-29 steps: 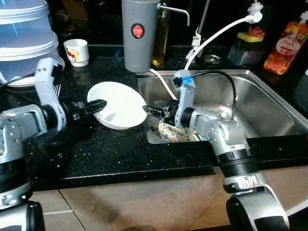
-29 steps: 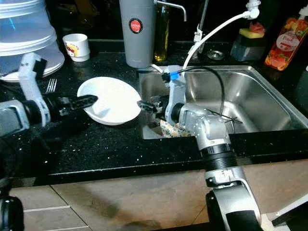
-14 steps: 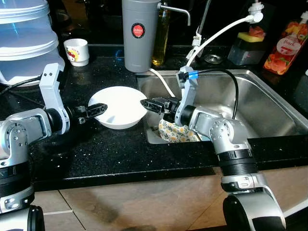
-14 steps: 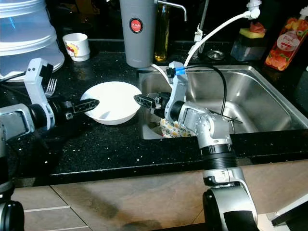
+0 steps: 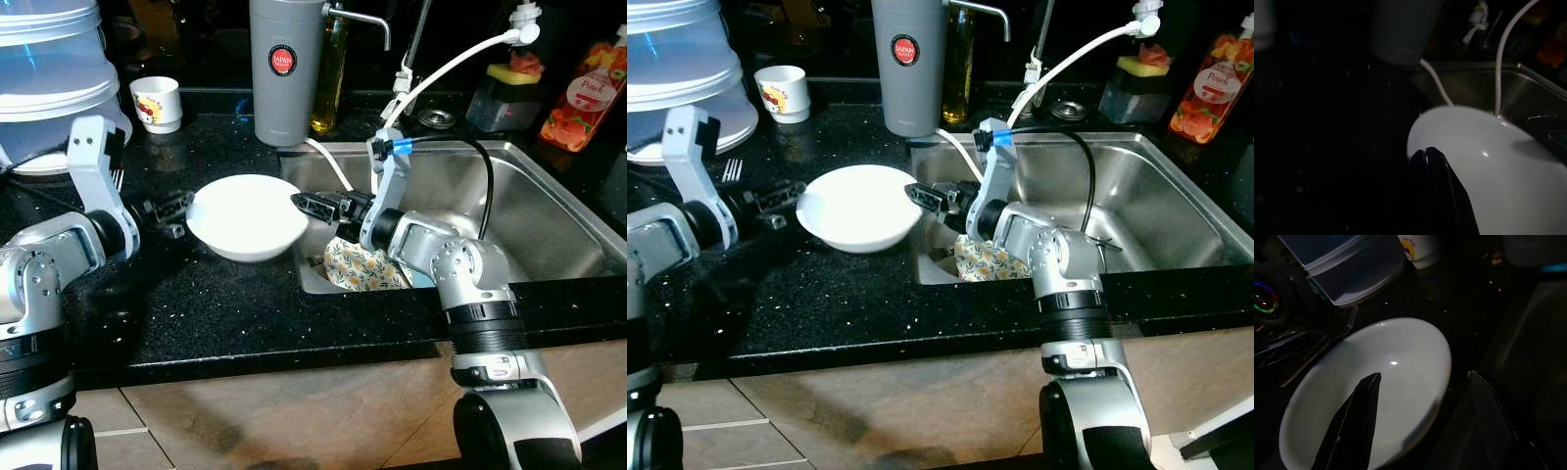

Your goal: Kitchen organization

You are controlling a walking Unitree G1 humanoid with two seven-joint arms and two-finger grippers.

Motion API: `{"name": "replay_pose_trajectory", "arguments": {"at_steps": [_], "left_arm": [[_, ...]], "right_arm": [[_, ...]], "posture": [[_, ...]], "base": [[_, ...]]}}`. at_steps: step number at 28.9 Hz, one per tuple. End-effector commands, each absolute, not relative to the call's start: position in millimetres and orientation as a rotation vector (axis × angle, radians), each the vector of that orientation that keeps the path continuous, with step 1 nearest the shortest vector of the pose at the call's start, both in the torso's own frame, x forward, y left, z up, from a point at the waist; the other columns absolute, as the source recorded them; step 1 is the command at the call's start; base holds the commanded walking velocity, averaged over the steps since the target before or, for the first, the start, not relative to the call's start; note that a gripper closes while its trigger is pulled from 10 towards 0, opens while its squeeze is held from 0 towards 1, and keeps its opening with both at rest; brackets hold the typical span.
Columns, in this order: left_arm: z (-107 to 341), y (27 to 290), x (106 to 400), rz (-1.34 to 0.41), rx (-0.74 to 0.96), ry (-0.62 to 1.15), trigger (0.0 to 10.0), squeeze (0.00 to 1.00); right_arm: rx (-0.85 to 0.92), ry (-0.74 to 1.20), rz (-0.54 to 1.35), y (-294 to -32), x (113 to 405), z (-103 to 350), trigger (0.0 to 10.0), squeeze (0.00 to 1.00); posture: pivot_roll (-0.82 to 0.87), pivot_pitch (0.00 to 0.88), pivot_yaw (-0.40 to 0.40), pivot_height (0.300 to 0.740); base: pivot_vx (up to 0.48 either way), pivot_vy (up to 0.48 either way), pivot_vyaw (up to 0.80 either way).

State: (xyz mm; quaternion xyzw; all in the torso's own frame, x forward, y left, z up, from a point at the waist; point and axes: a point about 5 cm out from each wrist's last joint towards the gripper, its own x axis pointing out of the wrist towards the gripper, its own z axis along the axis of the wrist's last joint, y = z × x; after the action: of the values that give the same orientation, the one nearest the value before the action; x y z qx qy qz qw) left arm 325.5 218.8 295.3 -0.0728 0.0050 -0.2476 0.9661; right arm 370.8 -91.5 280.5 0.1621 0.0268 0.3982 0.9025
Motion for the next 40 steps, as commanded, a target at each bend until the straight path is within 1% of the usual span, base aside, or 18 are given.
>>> {"name": "replay_pose_trajectory", "arguments": {"at_steps": [1,2,6,8,10,13,15,16,17,18,21,24,26,27,28,29,31,40], "left_arm": [[296.9,213.4,326.5,-0.517,-0.130,-0.008,0.0,0.00],[297.3,207.8,326.2,-0.540,-0.127,-0.024,0.0,0.00],[297.8,204.7,326.5,-0.552,-0.110,-0.047,0.0,0.00],[302.3,197.8,325.4,-0.584,-0.059,-0.110,0.0,0.00],[302.6,194.0,325.4,-0.595,-0.037,-0.117,0.0,0.00],[296.0,196.1,328.2,-0.565,0.011,-0.077,0.0,0.00],[296.1,205.3,333.0,-0.472,0.030,-0.076,0.0,0.00],[298.3,212.1,336.2,-0.408,0.041,-0.088,4.2,0.00],[300.0,216.3,338.1,-0.367,0.047,-0.097,4.2,0.00],[303.7,226.6,341.0,-0.279,0.105,-0.118,10.0,0.00],[307.1,235.5,341.6,-0.233,0.114,-0.137,10.0,0.00],[307.8,238.5,340.6,-0.235,0.122,-0.142,10.0,0.00],[305.9,238.0,339.4,-0.266,0.099,-0.126,10.0,0.00],[304.8,233.5,336.4,-0.326,0.089,-0.124,10.0,0.00],[303.8,229.4,334.0,-0.379,0.074,-0.121,10.0,0.00],[302.4,220.8,328.4,-0.478,0.087,-0.124,10.0,0.00],[299.1,214.2,323.7,-0.549,0.106,-0.103,10.0,0.00],[292.3,214.8,321.3,-0.590,0.117,-0.054,10.0,0.00]], "right_arm": [[0.342,0.037,0.835,-91.2,369.3,286.1,10.0,0.00],[0.339,0.040,0.842,-90.1,368.4,285.8,10.0,0.00],[0.336,0.041,0.848,-89.4,367.5,285.7,10.0,0.00],[0.332,0.043,0.858,-88.7,366.6,285.9,10.0,0.00],[0.322,0.046,0.860,-88.5,366.3,285.6,10.0,0.00],[0.288,0.045,0.847,-88.7,366.8,284.6,10.0,0.00],[0.220,0.034,0.808,-90.0,369.0,283.5,10.0,0.00],[0.206,0.030,0.800,-90.3,369.6,283.5,10.0,0.00],[0.202,0.028,0.797,-90.5,369.9,283.5,10.0,0.00],[0.209,0.018,0.782,-91.7,371.1,284.8,10.0,1.00],[0.207,0.006,0.774,-91.1,371.9,287.6,10.0,1.00],[0.200,-0.018,0.767,-90.1,372.6,292.3,10.0,1.00],[0.203,-0.016,0.772,-88.9,372.8,293.2,10.0,1.00],[0.194,0.001,0.782,-87.1,372.7,291.4,10.0,0.00],[0.183,0.018,0.793,-85.3,372.6,289.1,10.0,0.00],[0.147,0.052,0.808,-82.2,372.1,282.8,10.0,0.00],[0.123,0.084,0.823,-79.2,370.9,276.3,10.0,0.00],[0.048,0.141,0.816,-74.0,370.8,262.9,10.0,0.00]], "posture": [[0.02,0.146,-0.030,0.740],[0.02,0.146,-0.030,0.740],[0.02,0.146,-0.030,0.740],[0.02,0.149,-0.030,0.740],[0.02,0.149,-0.030,0.740],[0.02,0.149,-0.030,0.740],[0.02,0.149,-0.028,0.740],[0.02,0.149,-0.029,0.740],[0.02,0.150,-0.029,0.740],[0.02,0.150,-0.031,0.740],[0.02,0.151,-0.032,0.740],[0.02,0.151,-0.032,0.740],[0.02,0.151,-0.032,0.740],[0.02,0.151,-0.032,0.740],[0.02,0.151,-0.032,0.740],[0.01,0.147,-0.034,0.740],[0.02,0.144,-0.038,0.740],[0.02,0.141,-0.040,0.740]], "base": [[0.000,0.000,0.00],[0.000,0.000,0.00],[0.000,0.000,0.00],[0.000,0.000,0.00],[0.000,0.000,0.00],[0.000,0.000,0.00],[0.000,0.000,0.00],[0.000,0.000,0.00],[0.000,0.000,0.00],[0.000,0.000,0.00],[0.000,0.000,0.00],[0.000,0.000,0.00],[0.000,0.000,0.00],[0.000,0.000,0.00],[0.000,0.000,0.00],[0.000,0.000,0.00],[0.000,0.000,0.00],[0.000,0.000,0.00]]}}
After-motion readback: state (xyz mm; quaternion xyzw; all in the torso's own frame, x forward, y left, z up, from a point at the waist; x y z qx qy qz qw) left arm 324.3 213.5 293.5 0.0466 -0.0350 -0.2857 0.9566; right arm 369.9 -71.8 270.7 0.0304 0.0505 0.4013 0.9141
